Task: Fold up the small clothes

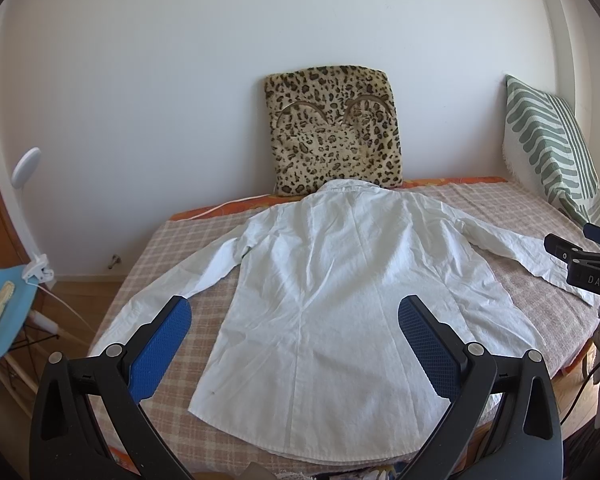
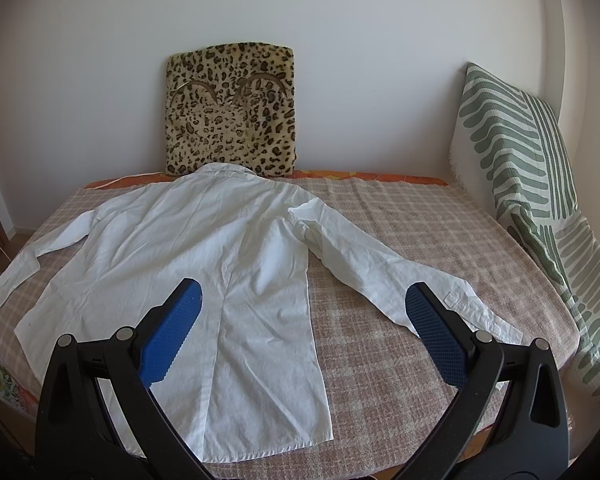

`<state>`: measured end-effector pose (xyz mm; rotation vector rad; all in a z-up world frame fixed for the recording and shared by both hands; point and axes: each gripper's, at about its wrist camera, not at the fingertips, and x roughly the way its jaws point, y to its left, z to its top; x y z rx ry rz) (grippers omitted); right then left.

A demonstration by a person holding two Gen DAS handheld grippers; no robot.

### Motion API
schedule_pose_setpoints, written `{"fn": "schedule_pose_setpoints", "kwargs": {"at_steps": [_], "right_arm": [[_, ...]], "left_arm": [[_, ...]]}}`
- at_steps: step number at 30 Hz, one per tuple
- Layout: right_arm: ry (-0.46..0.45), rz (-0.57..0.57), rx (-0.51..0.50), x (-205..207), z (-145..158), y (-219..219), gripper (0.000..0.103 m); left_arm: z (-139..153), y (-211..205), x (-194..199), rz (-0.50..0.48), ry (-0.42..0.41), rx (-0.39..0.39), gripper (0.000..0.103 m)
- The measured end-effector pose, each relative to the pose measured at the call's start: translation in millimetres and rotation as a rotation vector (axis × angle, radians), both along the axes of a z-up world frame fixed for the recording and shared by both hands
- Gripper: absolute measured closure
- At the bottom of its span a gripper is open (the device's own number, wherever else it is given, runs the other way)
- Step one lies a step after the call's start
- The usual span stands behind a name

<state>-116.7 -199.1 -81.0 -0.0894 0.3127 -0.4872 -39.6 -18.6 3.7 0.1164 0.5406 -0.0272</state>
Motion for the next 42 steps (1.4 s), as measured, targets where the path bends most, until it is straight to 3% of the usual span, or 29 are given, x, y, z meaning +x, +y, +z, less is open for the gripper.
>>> {"fn": "schedule_pose_setpoints", "kwargs": {"at_steps": [17,28,33,42], "right_arm": [[0.001,0.011,0.001,10.7,-1.2,6.9,0.000],[0.006,0.075,0.007,29.1,1.8,24.5,0.000],[0.011,0.115,0.010,38.9,0.8,34.6,0.000],[0.005,0.179,0.033,55.8,2.0,49.4,0.000]], "left_arm": [[-5.4,21.2,5.7,0.042,0.033,-0.036,0.000],[-12.7,74.1,9.3,0.089,0.034,-0.118,0.001],[-19.4,107.6,16.7,0.141,0.070,-0.193,0.014],[-36.2,174.1,22.5,0.280,0.134,-0.294,0.027]]}}
